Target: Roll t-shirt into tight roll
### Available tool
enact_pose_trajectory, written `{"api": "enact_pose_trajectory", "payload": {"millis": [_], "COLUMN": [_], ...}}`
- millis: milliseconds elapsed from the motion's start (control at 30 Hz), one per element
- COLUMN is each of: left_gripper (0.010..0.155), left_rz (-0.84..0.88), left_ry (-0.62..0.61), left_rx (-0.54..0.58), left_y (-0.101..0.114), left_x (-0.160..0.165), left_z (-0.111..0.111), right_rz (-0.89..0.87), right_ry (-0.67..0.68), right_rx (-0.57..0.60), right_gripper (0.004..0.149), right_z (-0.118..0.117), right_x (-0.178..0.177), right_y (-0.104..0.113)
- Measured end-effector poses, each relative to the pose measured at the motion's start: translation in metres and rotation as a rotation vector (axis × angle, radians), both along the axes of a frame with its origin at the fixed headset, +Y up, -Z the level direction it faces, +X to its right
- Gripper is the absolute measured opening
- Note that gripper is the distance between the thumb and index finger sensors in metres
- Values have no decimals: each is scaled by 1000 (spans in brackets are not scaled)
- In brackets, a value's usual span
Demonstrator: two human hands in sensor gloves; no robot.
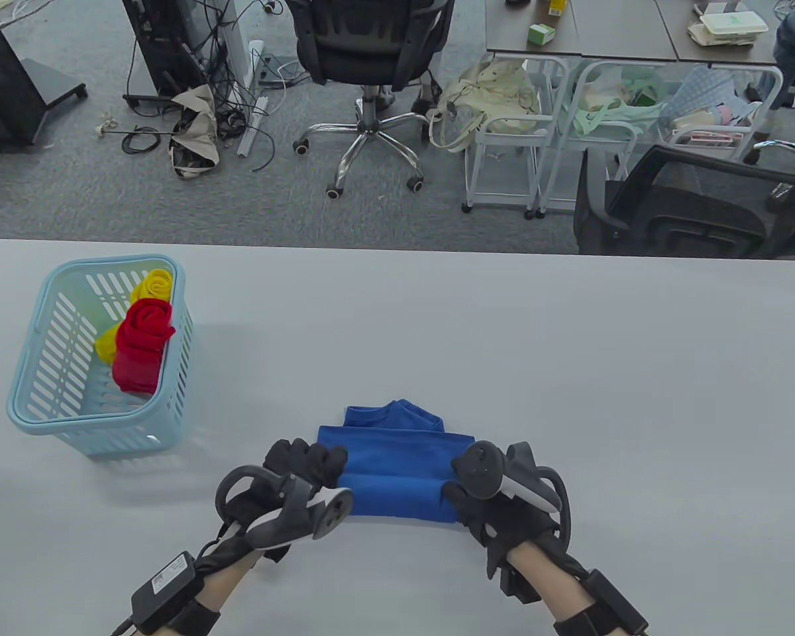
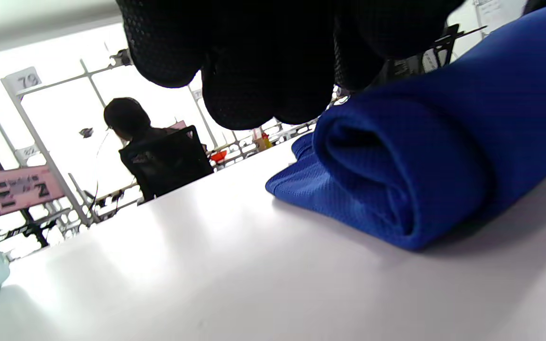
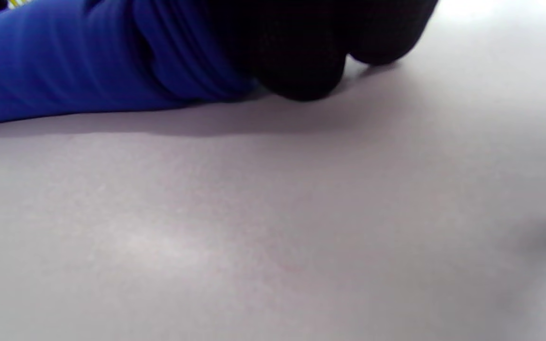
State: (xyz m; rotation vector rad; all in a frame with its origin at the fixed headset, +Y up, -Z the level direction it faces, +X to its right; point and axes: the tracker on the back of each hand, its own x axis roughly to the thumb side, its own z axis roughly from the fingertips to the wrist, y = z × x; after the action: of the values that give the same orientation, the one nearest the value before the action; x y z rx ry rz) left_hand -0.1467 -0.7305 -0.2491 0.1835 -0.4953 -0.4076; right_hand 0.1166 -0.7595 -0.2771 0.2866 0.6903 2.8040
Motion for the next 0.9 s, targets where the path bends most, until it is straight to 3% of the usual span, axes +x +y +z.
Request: {"api": "enact_pose_trajectory", "payload": {"millis": [100, 167, 233, 333, 433, 500, 567, 700, 833, 900], "left_gripper": [51, 60, 66, 66, 66, 68, 70, 64, 56, 53], "left_rz": [-2, -13, -101, -99, -105, -102, -108, -96, -100, 7], "left_ry": [-98, -77, -59, -66, -62, -51, -34, -17, -30, -26], "left_rx": [-102, -203, -188, -158, -151, -167, -183, -185, -145, -242], "left_y": [-3, -14, -19, -20, -20, -22, -25, -25, -17, -11], "left_x": [11, 14, 13, 14, 14, 12, 10, 10, 15, 11], "left_z": [9, 8, 7, 7, 6, 4, 1, -4, -3, -4], "right_rz": [59, 72, 115, 133, 113, 75, 89, 285, 166, 95], "right_ry": [-31, -55, -67, -33, 114, 199, 270, 267, 251, 260], "right_rx": [25, 31, 75, 186, 285, 238, 145, 196, 159, 115], "right_gripper": [68, 71, 77, 82, 70, 65, 70, 78, 67, 65], "right_z": [-1, 1, 4, 12, 23, 27, 28, 20, 11, 10], "right_x": [4, 5, 6, 3, -5, -14, -22, -27, -19, -14], "right_y": [0, 1, 5, 22, 36, 31, 15, 0, 9, 12]}}
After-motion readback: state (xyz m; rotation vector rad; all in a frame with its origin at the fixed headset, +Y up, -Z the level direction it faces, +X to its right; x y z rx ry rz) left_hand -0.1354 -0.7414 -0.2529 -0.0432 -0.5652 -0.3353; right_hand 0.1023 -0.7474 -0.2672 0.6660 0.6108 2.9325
